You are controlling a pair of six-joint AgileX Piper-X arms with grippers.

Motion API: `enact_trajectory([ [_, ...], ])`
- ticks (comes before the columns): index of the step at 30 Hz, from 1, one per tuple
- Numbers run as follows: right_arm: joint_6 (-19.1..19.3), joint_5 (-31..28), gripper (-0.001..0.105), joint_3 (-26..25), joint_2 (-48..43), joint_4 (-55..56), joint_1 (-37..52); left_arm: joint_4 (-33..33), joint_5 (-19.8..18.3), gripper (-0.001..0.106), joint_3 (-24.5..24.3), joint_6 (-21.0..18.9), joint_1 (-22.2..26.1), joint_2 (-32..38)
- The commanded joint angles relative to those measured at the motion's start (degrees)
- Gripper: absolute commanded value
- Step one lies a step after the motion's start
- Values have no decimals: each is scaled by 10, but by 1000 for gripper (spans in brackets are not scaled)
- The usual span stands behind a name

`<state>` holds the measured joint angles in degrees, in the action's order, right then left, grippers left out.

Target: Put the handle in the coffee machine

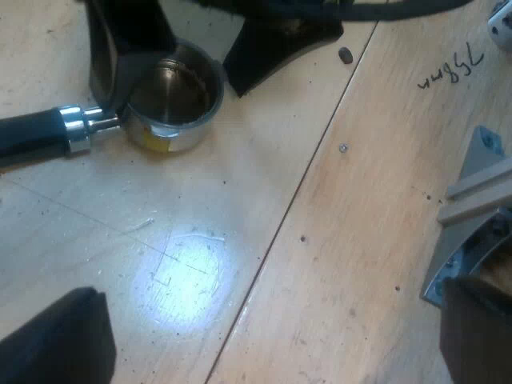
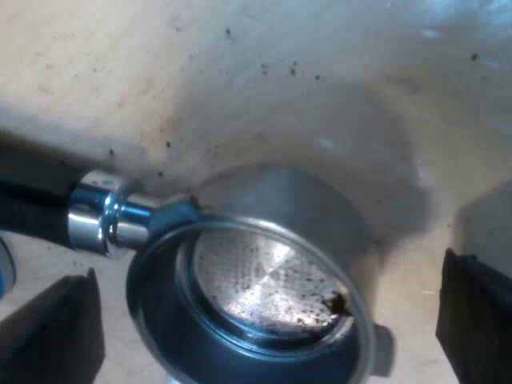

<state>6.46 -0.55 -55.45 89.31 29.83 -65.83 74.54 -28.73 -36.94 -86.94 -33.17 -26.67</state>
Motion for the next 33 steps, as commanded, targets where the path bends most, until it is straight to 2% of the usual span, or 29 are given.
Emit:
enact_trajectory([
  [1,18,16,86,-17,11,14,2,1,-8,85,-1,0,-2,1],
  [5,32,-15,86,-33,16,40,3,3,-8,85,-1,0,-2,1],
  [13,32,-22,86,-31,19,81,3,4,-8,85,-1,0,-2,1],
  [20,32,9,86,-32,40,49,3,4,-8,85,-1,0,-2,1],
  [24,45,6,86,-33,39,47,3,4,-8,85,-1,0,-2,1],
  [33,45,-2,86,-33,39,51,3,4,-8,85,-1,0,-2,1],
])
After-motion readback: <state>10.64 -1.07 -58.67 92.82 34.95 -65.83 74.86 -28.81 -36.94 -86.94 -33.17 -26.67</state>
